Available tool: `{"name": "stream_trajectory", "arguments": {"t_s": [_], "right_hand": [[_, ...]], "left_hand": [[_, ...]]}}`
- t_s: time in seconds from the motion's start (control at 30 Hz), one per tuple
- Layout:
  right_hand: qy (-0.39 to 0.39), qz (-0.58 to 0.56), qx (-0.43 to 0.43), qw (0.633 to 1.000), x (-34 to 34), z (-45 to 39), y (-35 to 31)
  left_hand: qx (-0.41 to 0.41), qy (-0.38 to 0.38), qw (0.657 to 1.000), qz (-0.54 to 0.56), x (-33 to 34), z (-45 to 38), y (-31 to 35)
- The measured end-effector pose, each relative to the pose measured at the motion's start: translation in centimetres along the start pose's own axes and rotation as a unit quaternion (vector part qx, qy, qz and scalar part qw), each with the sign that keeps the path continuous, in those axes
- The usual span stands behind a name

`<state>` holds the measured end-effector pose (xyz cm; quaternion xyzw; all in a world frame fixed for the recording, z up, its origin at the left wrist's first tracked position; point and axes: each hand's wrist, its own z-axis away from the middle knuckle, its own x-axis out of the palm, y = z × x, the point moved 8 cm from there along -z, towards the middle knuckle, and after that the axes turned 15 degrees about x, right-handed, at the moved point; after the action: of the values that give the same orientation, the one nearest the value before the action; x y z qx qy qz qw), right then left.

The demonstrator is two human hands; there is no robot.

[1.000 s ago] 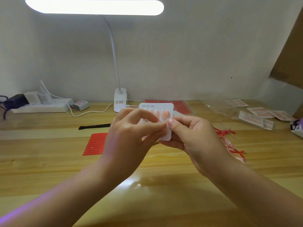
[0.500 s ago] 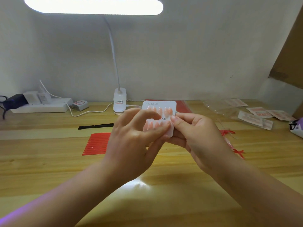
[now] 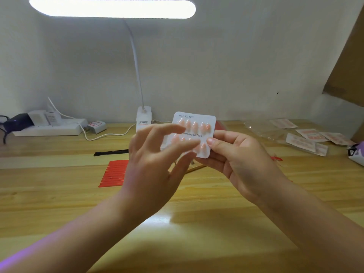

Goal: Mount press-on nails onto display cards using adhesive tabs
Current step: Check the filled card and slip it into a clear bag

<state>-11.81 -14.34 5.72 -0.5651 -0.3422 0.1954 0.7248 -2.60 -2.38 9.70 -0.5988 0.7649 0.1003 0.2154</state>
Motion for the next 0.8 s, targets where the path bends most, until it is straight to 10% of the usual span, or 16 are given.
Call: {"name": "stream_trajectory", "arguments": {"t_s": [0.8], "right_hand": [[0.002,0.061,-0.004,0.998,1.3,0.5,0.9]], "left_hand": [[0.081,0.018,0.991,-0.108,-0.8,-0.2,1.3]]}}
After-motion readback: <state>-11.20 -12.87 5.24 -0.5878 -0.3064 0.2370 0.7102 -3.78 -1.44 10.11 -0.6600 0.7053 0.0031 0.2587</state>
